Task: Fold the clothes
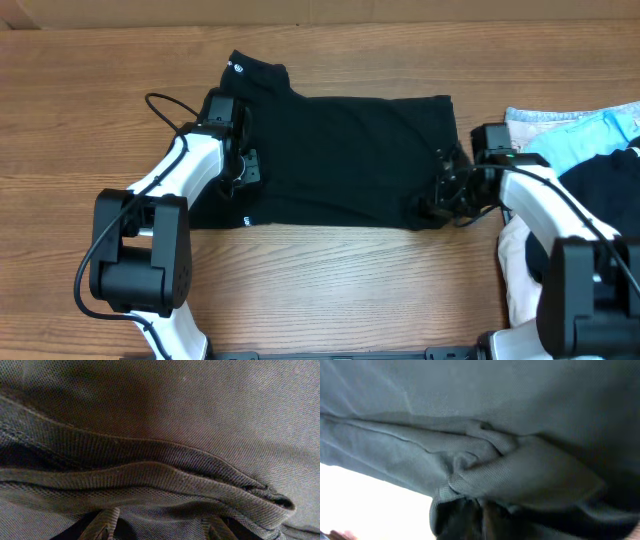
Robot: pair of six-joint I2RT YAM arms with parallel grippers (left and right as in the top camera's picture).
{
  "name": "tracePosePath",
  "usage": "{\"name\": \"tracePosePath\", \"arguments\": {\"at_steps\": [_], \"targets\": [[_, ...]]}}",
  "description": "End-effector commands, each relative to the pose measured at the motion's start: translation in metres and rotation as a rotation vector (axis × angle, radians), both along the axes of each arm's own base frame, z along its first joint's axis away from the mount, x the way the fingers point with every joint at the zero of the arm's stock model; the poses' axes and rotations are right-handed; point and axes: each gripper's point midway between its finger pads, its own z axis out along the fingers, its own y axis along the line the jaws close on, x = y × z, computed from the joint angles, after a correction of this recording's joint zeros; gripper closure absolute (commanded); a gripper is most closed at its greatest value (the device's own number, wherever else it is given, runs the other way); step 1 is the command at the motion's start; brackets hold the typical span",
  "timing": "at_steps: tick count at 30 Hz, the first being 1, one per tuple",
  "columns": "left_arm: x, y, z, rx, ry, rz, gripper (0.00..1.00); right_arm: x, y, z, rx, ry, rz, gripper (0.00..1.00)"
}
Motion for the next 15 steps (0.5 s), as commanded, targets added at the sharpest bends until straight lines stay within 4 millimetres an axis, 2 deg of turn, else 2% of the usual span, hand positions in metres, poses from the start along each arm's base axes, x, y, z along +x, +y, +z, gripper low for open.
{"name": "tracePosePath", "arguments": {"at_steps": [1,6,8,11,14,15], "targets": [[0.007,0.001,0.003,0.008,-0.018,0.003,0.42,0.0,-0.005,0.005,-0.026,-0.008,-0.007,0.82],[0.008,0.001,0.003,0.008,-0.02,0.003,0.41,0.002,-0.006,-0.003,-0.038,0.009,-0.026,0.68],[0.008,0.001,0.003,0.008,-0.02,0.003,0.42,0.001,-0.006,-0.008,-0.037,0.025,-0.026,0.59],[0.007,0.001,0.003,0.008,-0.018,0.003,0.42,0.002,0.0,-0.015,0.0,0.045,-0.024,0.56],[0.007,0.001,0.003,0.008,-0.018,0.003,0.42,0.009,0.013,-0.019,0.075,0.035,-0.009,0.58],[0.007,0.001,0.003,0.008,-0.018,0.003,0.42,0.01,0.014,-0.021,0.076,0.033,-0.006,0.69]]}}
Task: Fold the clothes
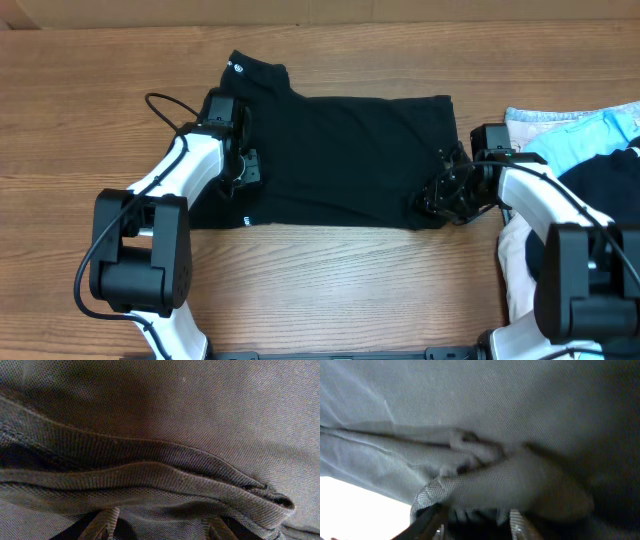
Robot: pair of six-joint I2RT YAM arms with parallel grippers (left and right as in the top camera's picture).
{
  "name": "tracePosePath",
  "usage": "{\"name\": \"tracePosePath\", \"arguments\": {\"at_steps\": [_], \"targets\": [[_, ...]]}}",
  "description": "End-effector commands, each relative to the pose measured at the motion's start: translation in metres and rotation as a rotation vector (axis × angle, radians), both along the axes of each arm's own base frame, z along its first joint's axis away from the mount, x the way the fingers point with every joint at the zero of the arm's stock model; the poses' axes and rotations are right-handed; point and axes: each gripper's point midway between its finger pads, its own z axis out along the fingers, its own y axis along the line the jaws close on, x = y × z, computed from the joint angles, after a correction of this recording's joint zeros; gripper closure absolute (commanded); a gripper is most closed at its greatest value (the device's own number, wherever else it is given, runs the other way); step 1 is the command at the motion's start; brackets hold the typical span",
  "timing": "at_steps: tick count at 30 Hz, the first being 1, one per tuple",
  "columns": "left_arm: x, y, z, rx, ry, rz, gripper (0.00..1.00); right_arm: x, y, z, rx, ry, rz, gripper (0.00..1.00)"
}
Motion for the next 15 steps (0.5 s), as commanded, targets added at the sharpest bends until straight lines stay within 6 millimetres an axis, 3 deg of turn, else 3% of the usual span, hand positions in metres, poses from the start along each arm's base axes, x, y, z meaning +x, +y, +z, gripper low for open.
{"name": "tracePosePath", "arguments": {"at_steps": [1,6,15], "targets": [[0.007,0.002,0.003,0.008,-0.017,0.003,0.42,0.002,0.012,-0.002,0.052,0.001,0.021,0.8],[0.006,0.0,0.003,0.008,-0.014,-0.001,0.41,0.006,0.008,0.002,0.047,-0.013,0.01,0.96],[0.007,0.0,0.003,0.008,-0.017,-0.001,0.41,0.018,-0.035,0.029,-0.114,-0.054,-0.123,0.96]]}}
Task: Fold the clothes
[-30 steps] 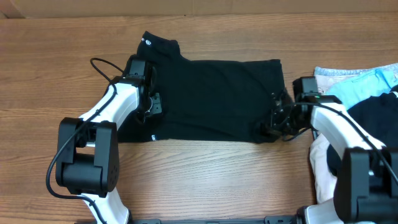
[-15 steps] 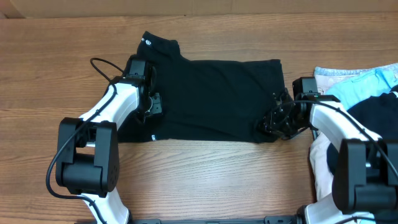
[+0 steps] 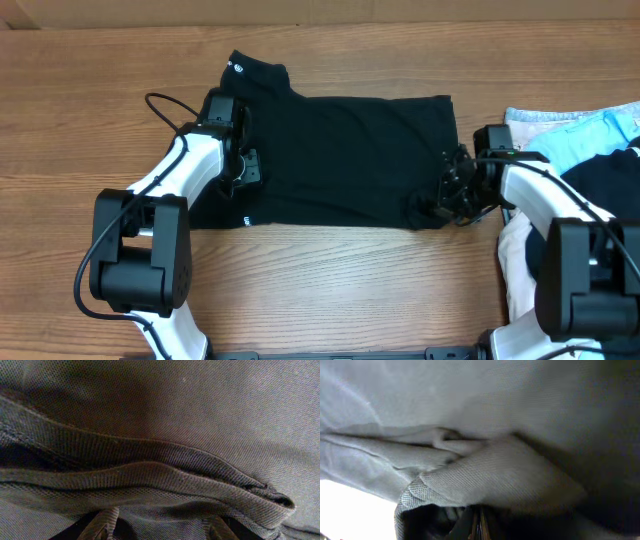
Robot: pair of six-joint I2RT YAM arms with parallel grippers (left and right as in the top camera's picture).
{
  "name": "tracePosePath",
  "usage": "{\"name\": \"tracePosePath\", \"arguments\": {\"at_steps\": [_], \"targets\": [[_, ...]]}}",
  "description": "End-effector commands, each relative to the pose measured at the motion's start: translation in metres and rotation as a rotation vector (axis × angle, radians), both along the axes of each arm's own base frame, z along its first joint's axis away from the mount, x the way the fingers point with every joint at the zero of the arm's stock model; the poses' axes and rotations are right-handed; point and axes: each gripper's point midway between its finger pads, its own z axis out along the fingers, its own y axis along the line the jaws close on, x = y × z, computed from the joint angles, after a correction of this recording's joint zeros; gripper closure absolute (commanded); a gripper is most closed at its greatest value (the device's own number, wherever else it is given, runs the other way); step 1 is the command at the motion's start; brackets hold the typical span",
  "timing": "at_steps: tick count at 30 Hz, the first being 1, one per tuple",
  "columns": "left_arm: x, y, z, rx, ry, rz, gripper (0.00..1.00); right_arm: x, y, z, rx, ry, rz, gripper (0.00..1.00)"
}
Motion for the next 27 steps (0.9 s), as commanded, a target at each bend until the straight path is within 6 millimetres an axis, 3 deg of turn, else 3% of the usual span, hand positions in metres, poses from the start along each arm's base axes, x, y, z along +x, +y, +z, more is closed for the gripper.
{"name": "tracePosePath", "arguments": {"at_steps": [1,7,11,13,15,17,20,27], "targets": [[0.007,0.0,0.003,0.008,-0.018,-0.001,0.41,0.024,-0.024,0.033,-0.101,-0.111,-0.087,0.96],[0.008,0.0,0.003,0.007,-0.021,-0.001,0.41,0.031,-0.027,0.052,-0.107,-0.175,-0.12,0.96],[0.008,0.0,0.003,0.007,-0.022,-0.001,0.4,0.021,-0.016,0.053,-0.049,-0.143,-0.092,0.96],[0.008,0.0,0.003,0.007,-0.022,-0.001,0.4,0.014,-0.007,0.053,-0.027,-0.121,-0.066,0.88],[0.008,0.0,0.003,0.007,-0.023,-0.001,0.4,0.009,0.001,0.048,-0.022,-0.115,-0.038,0.74],[0.009,0.0,0.003,0.007,-0.025,-0.001,0.4,0.005,0.011,0.041,-0.02,-0.116,-0.007,0.68],[0.009,0.0,0.003,0.007,-0.024,-0.001,0.4,0.0,0.025,0.028,-0.026,-0.116,0.039,0.68],[0.007,0.0,0.003,0.007,-0.019,-0.001,0.41,0.004,0.014,0.013,-0.109,-0.092,-0.026,0.73]]}}
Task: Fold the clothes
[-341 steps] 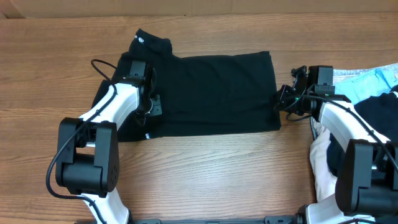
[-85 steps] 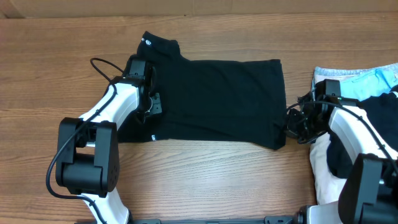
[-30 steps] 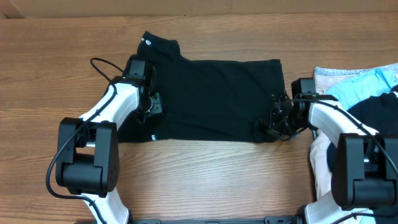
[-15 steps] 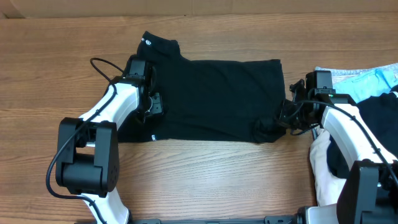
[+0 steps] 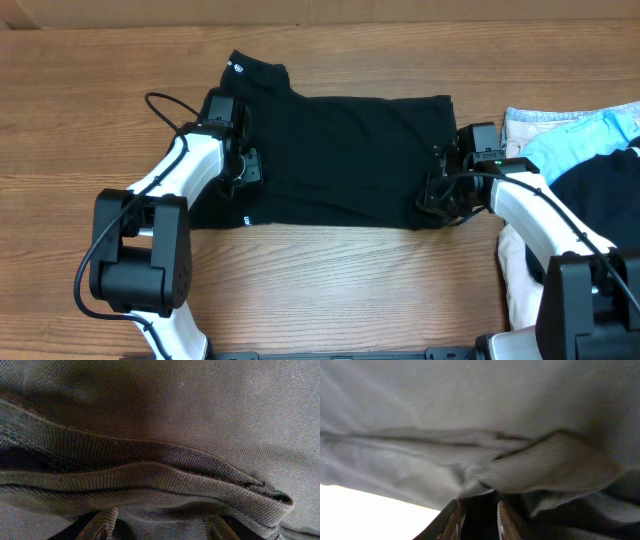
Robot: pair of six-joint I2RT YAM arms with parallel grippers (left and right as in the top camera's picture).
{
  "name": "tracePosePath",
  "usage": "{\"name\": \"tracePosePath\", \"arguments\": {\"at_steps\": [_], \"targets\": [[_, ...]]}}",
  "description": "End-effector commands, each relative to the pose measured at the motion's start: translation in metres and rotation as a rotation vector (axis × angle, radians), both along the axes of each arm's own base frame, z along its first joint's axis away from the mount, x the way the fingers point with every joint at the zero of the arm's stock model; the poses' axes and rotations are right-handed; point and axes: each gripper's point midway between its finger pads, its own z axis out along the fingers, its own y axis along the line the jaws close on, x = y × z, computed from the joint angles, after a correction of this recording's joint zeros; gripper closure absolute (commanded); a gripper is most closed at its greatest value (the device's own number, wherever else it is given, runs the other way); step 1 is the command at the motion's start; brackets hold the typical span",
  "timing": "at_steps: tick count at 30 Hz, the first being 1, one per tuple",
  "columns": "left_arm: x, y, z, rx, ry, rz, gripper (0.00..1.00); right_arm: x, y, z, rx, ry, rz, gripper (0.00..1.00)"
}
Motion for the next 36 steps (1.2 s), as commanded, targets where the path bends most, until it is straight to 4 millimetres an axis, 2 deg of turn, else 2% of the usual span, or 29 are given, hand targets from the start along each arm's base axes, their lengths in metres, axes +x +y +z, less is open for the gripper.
{"name": "tracePosePath", "arguments": {"at_steps": [1,10,12,15,20,26,30,33,36], "targets": [[0.005,0.0,0.002,0.009,-0.01,-0.001,0.41,-0.001,-0.008,-0.007,-0.037,0.017,-0.036,0.72],[0.004,0.0,0.002,0.01,-0.006,-0.001,0.41,-0.01,-0.01,-0.012,-0.049,0.043,-0.028,0.74],[0.003,0.0,0.002,0.01,-0.003,-0.001,0.4,-0.012,-0.013,-0.012,-0.051,0.053,-0.035,0.84],[0.003,0.0,0.002,0.01,-0.003,-0.002,0.4,-0.011,0.007,0.006,0.099,-0.016,0.094,0.83],[0.004,0.0,0.002,0.01,-0.007,-0.002,0.39,-0.006,0.005,0.025,0.119,-0.071,0.086,0.78],[0.004,0.0,0.002,0.01,-0.008,-0.002,0.39,-0.012,-0.026,0.008,-0.052,0.016,-0.072,0.78],[0.005,0.0,0.002,0.009,-0.01,-0.002,0.39,-0.015,-0.029,-0.003,-0.068,0.034,-0.089,0.79],[0.005,0.0,0.002,0.009,-0.009,-0.001,0.39,-0.016,-0.021,-0.009,-0.02,0.032,-0.072,0.79],[0.005,0.0,0.002,0.009,-0.009,-0.001,0.39,-0.01,0.007,0.0,0.119,-0.042,0.048,0.71]]}}
